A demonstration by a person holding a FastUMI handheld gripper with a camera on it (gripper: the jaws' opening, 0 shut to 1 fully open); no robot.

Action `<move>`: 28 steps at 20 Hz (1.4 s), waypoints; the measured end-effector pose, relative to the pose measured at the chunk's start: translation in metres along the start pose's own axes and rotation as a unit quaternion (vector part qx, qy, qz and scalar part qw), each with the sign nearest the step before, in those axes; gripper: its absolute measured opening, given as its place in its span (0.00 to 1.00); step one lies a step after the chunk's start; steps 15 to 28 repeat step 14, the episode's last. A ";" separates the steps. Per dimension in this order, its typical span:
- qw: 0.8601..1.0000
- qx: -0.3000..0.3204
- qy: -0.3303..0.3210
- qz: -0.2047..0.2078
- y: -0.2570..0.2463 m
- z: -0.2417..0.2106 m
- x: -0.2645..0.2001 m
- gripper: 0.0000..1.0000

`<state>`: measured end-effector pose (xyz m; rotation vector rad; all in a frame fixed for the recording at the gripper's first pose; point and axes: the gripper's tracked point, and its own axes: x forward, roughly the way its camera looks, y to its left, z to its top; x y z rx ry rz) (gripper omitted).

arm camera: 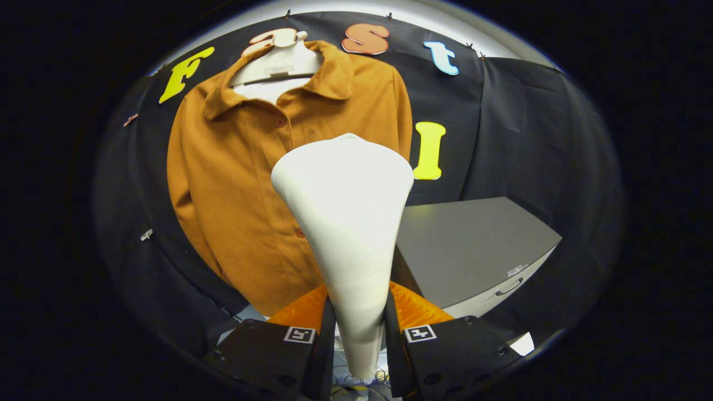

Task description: Iron the clothes twice with a garment steamer, once on the left side and once on the right side.

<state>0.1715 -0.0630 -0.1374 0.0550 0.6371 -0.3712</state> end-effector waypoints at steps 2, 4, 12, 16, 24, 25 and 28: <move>1.000 0.006 -0.031 0.002 -0.007 0.021 -0.012 0.43; 0.998 0.009 -0.057 0.005 -0.016 0.041 -0.026 0.43; 0.991 0.008 -0.127 0.030 -0.024 0.076 -0.061 0.43; 0.990 0.007 -0.137 0.036 -0.024 0.080 -0.066 0.43; 0.990 0.007 -0.137 0.036 -0.024 0.080 -0.066 0.43; 0.990 0.007 -0.137 0.036 -0.024 0.080 -0.066 0.43; 0.990 0.007 -0.137 0.036 -0.024 0.080 -0.066 0.43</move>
